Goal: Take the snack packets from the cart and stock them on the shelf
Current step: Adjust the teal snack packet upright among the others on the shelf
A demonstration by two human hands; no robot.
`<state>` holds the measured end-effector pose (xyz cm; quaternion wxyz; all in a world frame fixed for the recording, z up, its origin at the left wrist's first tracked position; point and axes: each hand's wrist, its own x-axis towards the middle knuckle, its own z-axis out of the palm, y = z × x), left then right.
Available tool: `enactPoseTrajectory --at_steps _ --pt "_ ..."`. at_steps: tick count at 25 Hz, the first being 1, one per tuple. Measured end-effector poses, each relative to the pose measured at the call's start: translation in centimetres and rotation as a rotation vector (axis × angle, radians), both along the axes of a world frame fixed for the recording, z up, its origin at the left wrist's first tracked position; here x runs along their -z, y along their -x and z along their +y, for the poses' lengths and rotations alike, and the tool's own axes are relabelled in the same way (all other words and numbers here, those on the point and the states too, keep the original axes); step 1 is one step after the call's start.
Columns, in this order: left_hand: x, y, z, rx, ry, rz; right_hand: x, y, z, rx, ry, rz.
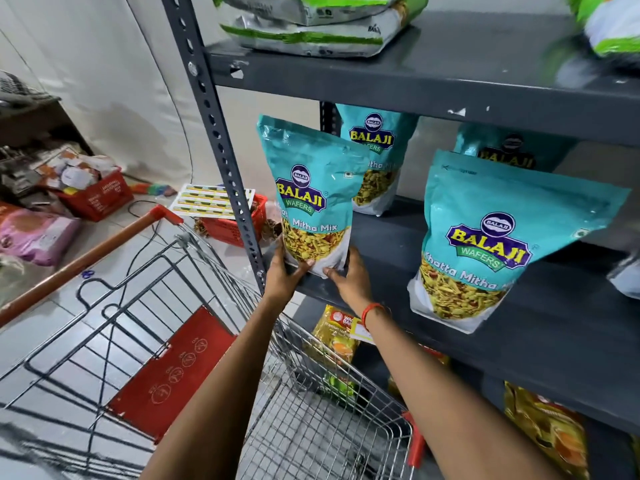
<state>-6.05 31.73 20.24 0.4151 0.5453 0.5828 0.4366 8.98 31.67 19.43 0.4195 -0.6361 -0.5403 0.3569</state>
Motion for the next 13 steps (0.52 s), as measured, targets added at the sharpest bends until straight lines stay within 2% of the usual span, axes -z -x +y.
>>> enactPoseTrajectory --at_steps 5,8,10,12,13 --pt "-0.5 -0.3 -0.4 0.013 -0.014 -0.023 -0.5 -0.5 -0.1 -0.060 0.001 0.005" --pt "-1.2 -1.5 -1.4 -0.021 -0.061 0.100 -2.3 -0.4 -1.0 -0.018 -0.014 -0.030" --pt "-1.9 -3.7 -3.3 -0.122 -0.129 0.247 -4.1 -0.7 -3.4 0.069 -0.138 -0.063" --pt "-2.7 -7.2 -6.0 -0.129 -0.266 0.233 -5.5 -1.7 -7.4 0.153 -0.383 -0.049" --pt "-2.9 -9.2 -7.0 -0.046 -0.318 0.176 -6.0 -2.6 -9.6 0.211 -0.513 -0.069"
